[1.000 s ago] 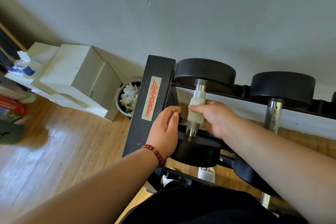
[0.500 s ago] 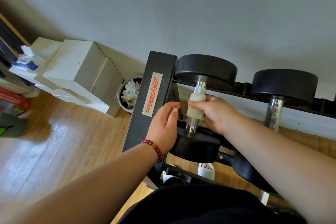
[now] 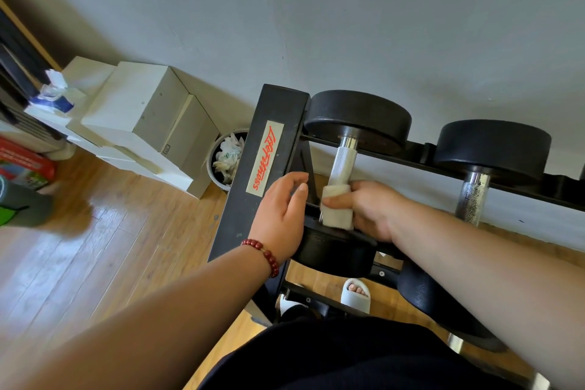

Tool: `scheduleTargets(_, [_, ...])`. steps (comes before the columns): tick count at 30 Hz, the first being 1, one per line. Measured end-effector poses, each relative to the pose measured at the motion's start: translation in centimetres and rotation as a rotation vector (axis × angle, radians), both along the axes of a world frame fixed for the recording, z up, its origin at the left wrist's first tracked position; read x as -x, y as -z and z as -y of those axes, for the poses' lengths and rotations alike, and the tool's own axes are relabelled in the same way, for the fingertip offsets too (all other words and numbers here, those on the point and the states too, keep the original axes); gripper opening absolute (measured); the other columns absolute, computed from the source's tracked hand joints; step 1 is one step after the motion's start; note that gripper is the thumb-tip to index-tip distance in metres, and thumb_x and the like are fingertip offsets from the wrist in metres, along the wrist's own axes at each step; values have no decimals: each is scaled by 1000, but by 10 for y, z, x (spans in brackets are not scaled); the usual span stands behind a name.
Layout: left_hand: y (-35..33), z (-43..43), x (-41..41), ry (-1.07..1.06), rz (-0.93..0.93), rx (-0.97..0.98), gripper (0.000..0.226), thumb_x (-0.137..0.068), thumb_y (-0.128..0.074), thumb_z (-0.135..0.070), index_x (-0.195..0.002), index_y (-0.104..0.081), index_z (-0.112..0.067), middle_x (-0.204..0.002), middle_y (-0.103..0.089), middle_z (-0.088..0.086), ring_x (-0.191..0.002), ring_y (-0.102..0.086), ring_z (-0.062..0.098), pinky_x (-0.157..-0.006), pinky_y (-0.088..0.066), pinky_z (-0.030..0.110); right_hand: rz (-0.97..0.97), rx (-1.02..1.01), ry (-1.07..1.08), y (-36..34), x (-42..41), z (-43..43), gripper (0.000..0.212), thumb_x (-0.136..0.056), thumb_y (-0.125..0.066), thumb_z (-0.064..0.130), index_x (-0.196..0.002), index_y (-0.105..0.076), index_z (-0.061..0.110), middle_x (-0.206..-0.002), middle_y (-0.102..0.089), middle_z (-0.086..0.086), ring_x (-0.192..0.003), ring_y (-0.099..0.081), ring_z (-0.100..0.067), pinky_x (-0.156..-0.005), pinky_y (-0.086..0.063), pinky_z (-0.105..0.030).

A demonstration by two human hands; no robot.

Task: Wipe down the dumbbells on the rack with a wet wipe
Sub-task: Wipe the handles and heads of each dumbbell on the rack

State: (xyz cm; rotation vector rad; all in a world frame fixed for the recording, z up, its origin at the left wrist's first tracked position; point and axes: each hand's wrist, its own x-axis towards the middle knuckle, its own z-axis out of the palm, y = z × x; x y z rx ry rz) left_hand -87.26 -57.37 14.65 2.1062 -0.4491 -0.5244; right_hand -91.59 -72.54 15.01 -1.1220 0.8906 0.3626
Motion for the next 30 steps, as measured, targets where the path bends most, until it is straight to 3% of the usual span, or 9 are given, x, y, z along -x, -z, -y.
scheduleTargets(4, [1,-6,7,61,-2,-23,38,-98,-34,-39,-129,-52,-26,-123,-50,-15,-116,-43,-1,-90,-28,6,22,33,11,3,-3,0,45,-82,-71,1,-124,-55,5,-107,-68,-16,-94,-66,-27,-77,-54,-38])
scheduleTargets(8, [2,-8,6,41,-34,-46,31,-103,-37,-30,-131,-51,-26,-126,-52,-13,-115,-43,-2,-89,-29,7,-36,54,-143,1,4,0,28,-81,-71,-1,-101,-59,16,-94,-70,-11,-87,-67,-25,-76,-54,-37])
scheduleTargets(13, [2,-7,6,32,-43,-47,30,-103,-37,-29,-129,-52,-28,-124,-53,-14,-111,-45,-3,-86,-29,4,19,-11,-43,4,-1,3,31,-82,-71,0,-107,-56,12,-95,-70,-12,-85,-68,-24,-72,-54,-35])
scheduleTargets(17, [3,-7,5,21,-48,-44,28,-103,-38,-28,-128,-52,-29,-123,-54,-14,-108,-46,-5,-86,-30,5,-40,74,-168,6,3,1,40,-78,-76,4,-112,-58,15,-98,-72,-12,-92,-69,-27,-88,-54,-43])
scheduleTargets(21, [4,-8,6,13,-55,-37,28,-102,-39,-29,-126,-53,-31,-122,-54,-15,-104,-45,-13,-85,-30,5,-7,-16,-40,4,-5,3,33,-82,-71,3,-112,-57,8,-95,-71,-14,-86,-69,-25,-76,-55,-36])
scheduleTargets(23, [4,-8,5,11,-54,-36,27,-102,-39,-29,-126,-53,-30,-122,-54,-15,-104,-44,-16,-84,-30,5,-30,-31,-47,5,-1,-1,25,-82,-71,2,-101,-58,11,-93,-71,-14,-86,-69,-26,-77,-55,-38])
scheduleTargets(26, [4,-8,5,15,-52,-38,28,-102,-39,-28,-127,-52,-30,-121,-53,-16,-103,-43,-17,-83,-29,3,-75,-7,-95,2,-2,1,26,-82,-71,1,-104,-59,10,-95,-71,-15,-89,-68,-28,-84,-54,-41])
scheduleTargets(30, [4,-8,6,11,-45,-22,27,-103,-39,-27,-126,-53,-29,-122,-54,-14,-104,-45,-13,-84,-30,4,-26,-48,10,-3,-10,2,21,-87,-66,2,-105,-57,7,-89,-68,-14,-80,-66,-23,-73,-54,-34])
